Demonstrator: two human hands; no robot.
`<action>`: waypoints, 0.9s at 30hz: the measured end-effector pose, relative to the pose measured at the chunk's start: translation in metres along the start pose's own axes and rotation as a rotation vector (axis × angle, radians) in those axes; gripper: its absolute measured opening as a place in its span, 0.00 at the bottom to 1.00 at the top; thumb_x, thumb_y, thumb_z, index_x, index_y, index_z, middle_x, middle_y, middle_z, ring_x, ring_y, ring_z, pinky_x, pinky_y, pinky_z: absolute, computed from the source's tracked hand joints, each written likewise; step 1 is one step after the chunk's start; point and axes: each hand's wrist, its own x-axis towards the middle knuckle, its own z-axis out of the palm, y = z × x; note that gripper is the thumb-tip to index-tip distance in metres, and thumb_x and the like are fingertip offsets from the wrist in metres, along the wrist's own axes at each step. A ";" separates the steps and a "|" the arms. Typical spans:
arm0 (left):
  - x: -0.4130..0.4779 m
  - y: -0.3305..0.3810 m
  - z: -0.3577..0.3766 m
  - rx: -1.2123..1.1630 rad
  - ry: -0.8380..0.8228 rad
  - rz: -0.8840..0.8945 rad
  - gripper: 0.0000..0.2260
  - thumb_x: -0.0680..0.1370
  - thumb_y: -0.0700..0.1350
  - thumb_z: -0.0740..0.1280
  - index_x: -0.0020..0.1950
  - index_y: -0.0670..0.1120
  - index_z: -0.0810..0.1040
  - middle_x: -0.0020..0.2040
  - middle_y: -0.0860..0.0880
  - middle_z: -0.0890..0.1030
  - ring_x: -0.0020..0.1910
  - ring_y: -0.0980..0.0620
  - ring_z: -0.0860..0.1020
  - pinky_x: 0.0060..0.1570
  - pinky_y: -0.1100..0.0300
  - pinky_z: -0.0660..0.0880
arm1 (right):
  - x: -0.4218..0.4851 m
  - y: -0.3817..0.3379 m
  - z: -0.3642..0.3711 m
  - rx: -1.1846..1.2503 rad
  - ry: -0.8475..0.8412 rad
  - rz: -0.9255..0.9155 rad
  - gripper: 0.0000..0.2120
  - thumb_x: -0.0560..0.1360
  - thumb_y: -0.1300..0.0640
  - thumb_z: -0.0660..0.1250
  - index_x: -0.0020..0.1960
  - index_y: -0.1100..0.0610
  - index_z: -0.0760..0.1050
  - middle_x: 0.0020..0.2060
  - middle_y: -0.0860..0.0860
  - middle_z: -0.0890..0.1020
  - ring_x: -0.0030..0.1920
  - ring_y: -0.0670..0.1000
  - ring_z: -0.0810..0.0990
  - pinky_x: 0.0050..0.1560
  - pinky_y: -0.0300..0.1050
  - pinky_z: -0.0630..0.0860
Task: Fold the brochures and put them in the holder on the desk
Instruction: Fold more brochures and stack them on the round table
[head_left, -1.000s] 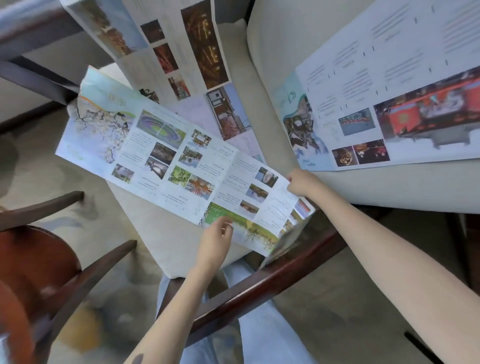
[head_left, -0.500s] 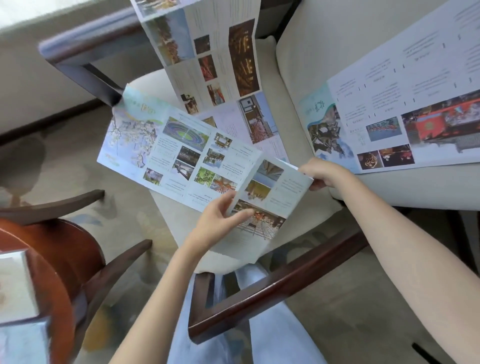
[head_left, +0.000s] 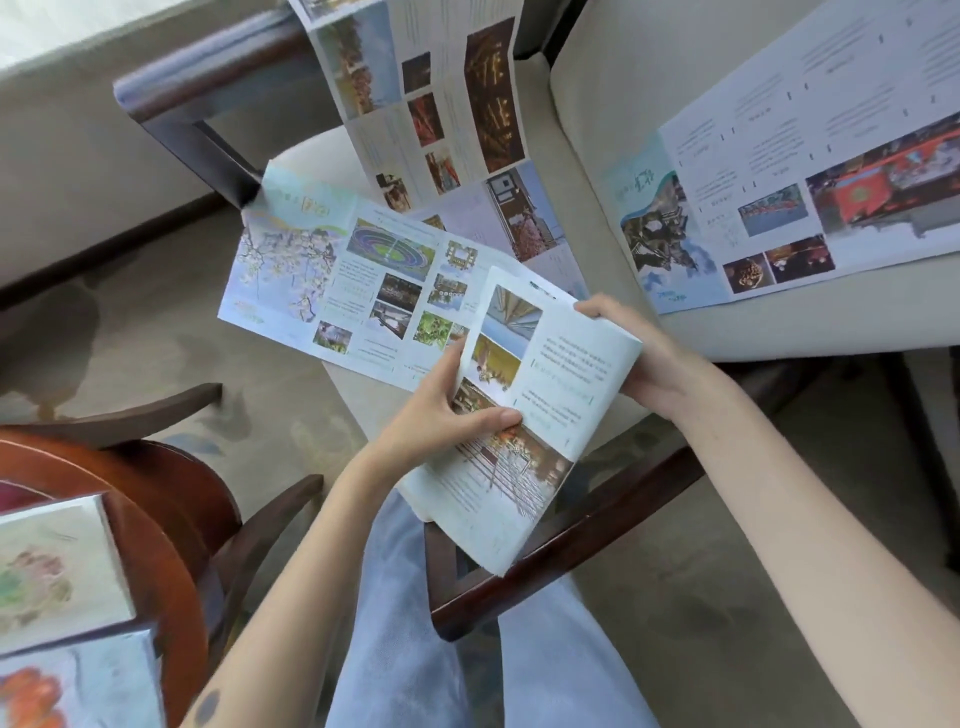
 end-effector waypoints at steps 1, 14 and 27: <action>-0.001 0.000 -0.001 -0.008 -0.038 -0.035 0.36 0.67 0.50 0.74 0.71 0.52 0.62 0.62 0.55 0.77 0.59 0.58 0.77 0.59 0.59 0.74 | -0.002 0.002 0.003 0.015 -0.008 0.001 0.11 0.75 0.48 0.56 0.39 0.49 0.74 0.28 0.46 0.78 0.29 0.43 0.76 0.28 0.34 0.71; -0.048 0.008 -0.039 -0.047 0.176 0.144 0.09 0.67 0.46 0.73 0.46 0.55 0.82 0.45 0.55 0.85 0.41 0.58 0.83 0.36 0.70 0.77 | -0.005 0.024 0.015 -0.101 0.161 -0.105 0.16 0.78 0.45 0.56 0.60 0.51 0.72 0.55 0.51 0.78 0.52 0.49 0.78 0.55 0.50 0.77; -0.054 0.000 -0.053 0.459 0.710 0.253 0.06 0.73 0.44 0.71 0.50 0.46 0.79 0.44 0.57 0.82 0.43 0.62 0.78 0.45 0.63 0.74 | 0.000 0.035 0.017 -1.043 0.417 -0.538 0.11 0.68 0.46 0.72 0.45 0.48 0.74 0.71 0.49 0.64 0.74 0.51 0.52 0.72 0.55 0.47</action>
